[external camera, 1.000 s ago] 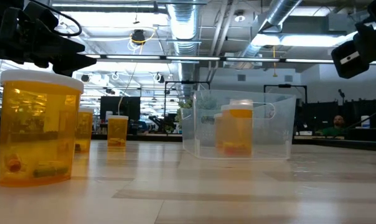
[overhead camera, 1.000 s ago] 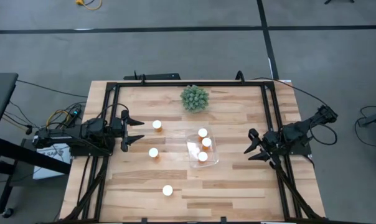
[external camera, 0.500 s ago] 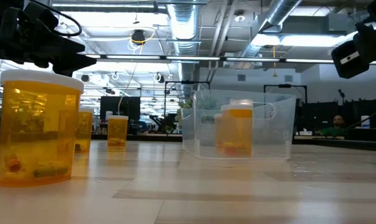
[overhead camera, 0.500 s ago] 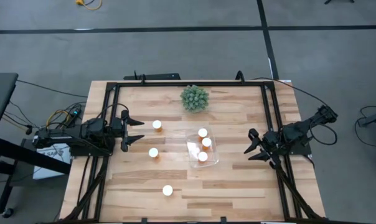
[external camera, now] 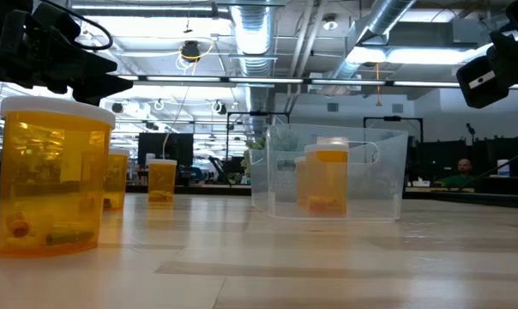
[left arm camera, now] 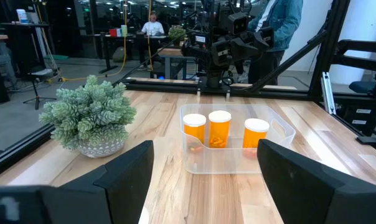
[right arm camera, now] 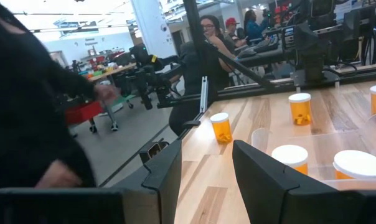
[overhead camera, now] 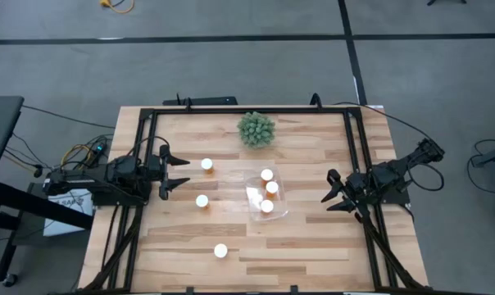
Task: Pick and place pill bottles into a basket
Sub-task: Put the orange pill bottle into the transparent bin
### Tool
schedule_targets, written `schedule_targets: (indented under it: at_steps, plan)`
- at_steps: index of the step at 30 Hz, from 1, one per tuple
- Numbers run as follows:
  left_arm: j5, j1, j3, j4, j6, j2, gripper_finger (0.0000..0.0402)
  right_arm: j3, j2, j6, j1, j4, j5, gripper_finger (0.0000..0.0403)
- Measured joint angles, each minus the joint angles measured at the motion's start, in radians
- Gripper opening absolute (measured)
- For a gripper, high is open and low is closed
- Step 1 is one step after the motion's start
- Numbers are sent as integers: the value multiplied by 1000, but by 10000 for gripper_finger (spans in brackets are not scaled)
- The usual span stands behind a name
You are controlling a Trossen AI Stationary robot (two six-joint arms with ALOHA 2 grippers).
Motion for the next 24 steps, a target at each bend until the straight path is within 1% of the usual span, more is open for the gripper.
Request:
schedule_targets:
  at_steps: [12, 15, 17, 20, 24]
  plan:
    - [-11, 0, 0, 6, 0, 0, 277, 0, 0, 0, 0, 0, 0, 136]
    - [4, 0, 0, 11, -13, 0, 277, 0, 0, 0, 0, 0, 0, 136]
    - [24, 0, -1, 14, -59, 0, 277, 0, 0, 0, 0, 1, 0, 136]
    - [54, 0, -2, 19, -170, 0, 277, 0, 0, 0, 0, 1, -1, 136]
    - [107, 0, -2, 19, -405, 0, 277, 0, 0, 0, 0, 1, -1, 136]
